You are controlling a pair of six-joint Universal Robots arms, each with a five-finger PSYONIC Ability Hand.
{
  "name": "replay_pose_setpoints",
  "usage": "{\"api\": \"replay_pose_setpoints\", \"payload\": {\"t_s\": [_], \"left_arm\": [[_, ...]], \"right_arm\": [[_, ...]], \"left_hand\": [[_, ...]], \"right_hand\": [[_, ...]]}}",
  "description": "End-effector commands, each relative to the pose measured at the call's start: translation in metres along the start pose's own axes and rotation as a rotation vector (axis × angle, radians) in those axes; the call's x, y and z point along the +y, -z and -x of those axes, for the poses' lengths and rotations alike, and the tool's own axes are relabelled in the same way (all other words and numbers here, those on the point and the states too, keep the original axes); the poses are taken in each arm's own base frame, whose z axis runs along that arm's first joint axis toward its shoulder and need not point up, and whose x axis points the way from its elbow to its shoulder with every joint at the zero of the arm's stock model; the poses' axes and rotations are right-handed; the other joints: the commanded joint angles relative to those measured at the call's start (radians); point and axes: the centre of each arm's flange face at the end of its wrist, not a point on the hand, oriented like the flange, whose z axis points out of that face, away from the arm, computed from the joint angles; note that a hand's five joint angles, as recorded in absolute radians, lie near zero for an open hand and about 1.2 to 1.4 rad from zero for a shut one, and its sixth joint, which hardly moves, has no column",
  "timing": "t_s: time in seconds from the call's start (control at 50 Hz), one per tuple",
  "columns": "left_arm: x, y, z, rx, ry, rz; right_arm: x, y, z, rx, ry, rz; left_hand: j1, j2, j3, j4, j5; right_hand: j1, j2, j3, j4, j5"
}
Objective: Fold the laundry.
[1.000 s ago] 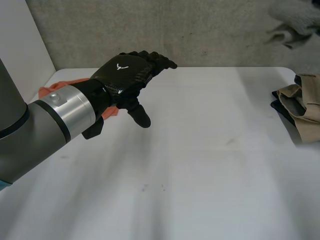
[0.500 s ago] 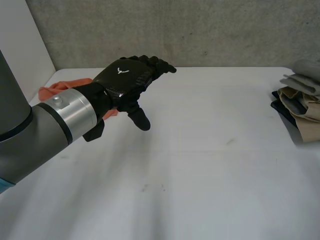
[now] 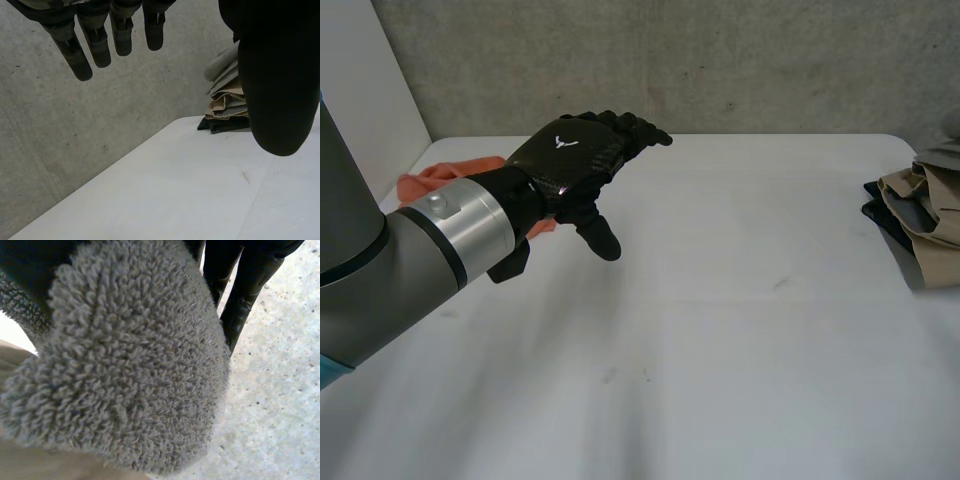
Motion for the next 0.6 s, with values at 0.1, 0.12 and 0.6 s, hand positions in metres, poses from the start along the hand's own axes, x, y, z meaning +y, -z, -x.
{"api": "replay_pose_setpoints", "payload": {"t_s": [0.1,0.12,0.6], "left_arm": [[0.001,0.0,0.001,-0.001,0.001,0.002],[0.0,0.0,0.0,-0.001,0.0,0.001],[-0.005,0.003,-0.001,0.0,-0.006,-0.013]], "right_arm": [[0.036,0.012,0.02,-0.004,-0.072,0.046],[0.041,0.014,0.023,-0.003,-0.075,0.052],[0.001,0.094,-0.071,0.207,0.19,0.196]], "left_hand": [[0.036,0.028,0.022,0.028,0.009],[0.036,0.028,0.022,0.028,0.009],[0.033,0.025,0.019,0.025,0.006]], "right_hand": [[0.504,0.247,0.265,0.213,0.324],[0.504,0.247,0.265,0.213,0.324],[-0.718,-0.974,-0.956,-1.008,-0.897]]}}
